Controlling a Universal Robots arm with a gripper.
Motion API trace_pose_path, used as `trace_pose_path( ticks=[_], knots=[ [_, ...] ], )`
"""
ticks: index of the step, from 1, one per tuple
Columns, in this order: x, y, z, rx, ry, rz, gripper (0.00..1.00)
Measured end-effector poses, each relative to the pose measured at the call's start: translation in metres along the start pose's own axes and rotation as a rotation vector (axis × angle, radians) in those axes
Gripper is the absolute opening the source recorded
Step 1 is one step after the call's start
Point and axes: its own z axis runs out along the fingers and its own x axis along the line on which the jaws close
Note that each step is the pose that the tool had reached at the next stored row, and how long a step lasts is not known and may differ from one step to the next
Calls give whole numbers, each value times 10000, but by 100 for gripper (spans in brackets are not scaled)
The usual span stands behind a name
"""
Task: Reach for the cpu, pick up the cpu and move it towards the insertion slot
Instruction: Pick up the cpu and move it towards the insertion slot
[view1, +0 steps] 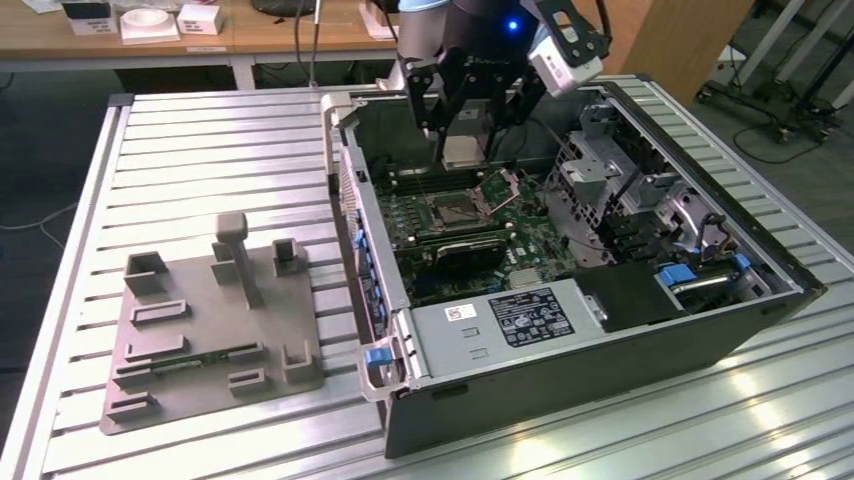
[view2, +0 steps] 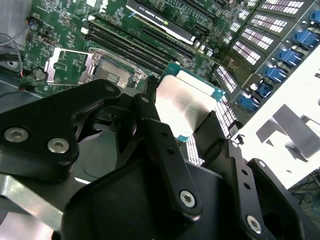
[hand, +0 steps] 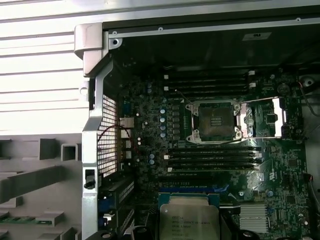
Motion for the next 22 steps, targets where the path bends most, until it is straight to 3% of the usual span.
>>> trace_pose_path(
  ticks=[11, 22],
  knots=[
    [-95, 39, 2, -11, 2, -24, 55],
    [-110, 91, 5, -11, 2, -37, 55]
  ],
)
